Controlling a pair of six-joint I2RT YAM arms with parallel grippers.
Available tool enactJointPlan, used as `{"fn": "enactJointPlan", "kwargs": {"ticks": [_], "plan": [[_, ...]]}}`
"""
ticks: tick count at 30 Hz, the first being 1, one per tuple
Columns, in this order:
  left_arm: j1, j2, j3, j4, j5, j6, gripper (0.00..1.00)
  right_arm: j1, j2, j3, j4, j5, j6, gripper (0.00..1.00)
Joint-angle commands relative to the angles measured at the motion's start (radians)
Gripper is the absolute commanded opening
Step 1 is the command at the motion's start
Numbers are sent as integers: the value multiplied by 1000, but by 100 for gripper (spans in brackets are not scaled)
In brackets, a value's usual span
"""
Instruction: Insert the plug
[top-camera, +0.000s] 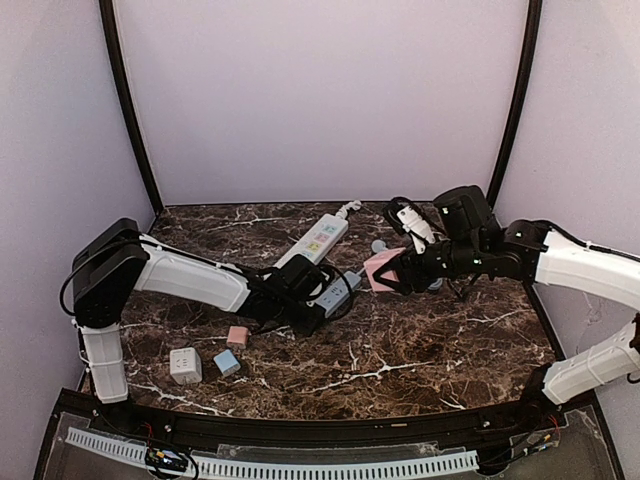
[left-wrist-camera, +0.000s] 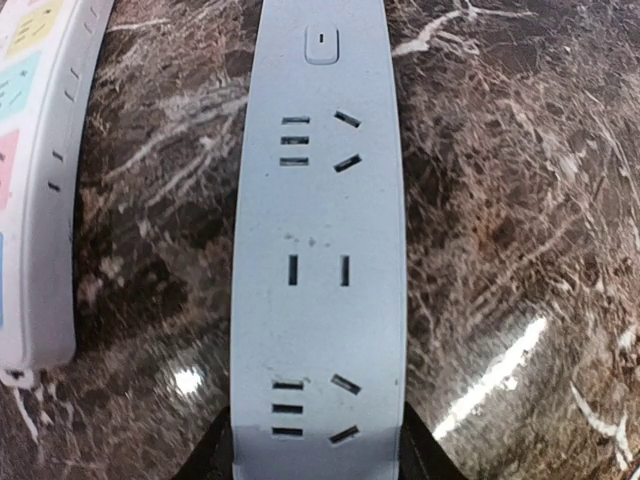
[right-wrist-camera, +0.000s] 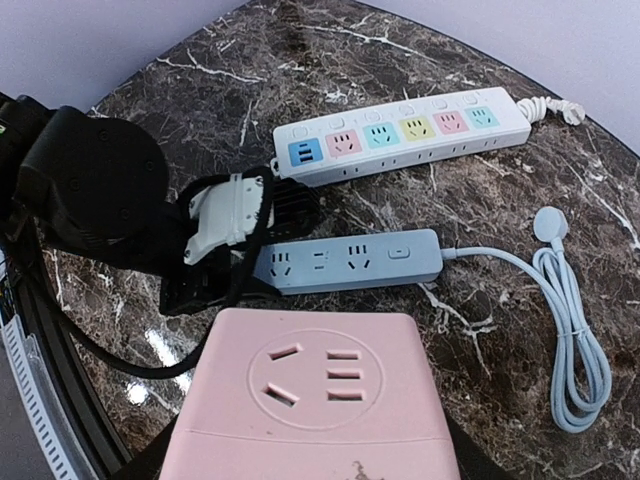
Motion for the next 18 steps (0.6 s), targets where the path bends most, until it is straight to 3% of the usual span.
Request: {"fn": "enactJointPlan", "kwargs": {"ticks": [1, 6, 13, 18], "plan": [[-52, -71, -82, -67, 27, -118, 24, -5, 25, 65, -83, -9, 14, 0], [-104, -91, -151, -30, 35, -159, 30, 7, 66, 94, -134, 14, 28, 0], [-106, -172, -208, 57, -2, -135, 67, 29, 170, 203, -245, 61, 42, 0], [-105, -267, -240, 82, -15, -98, 77, 35, 274, 315, -328, -3, 48, 0]]}}
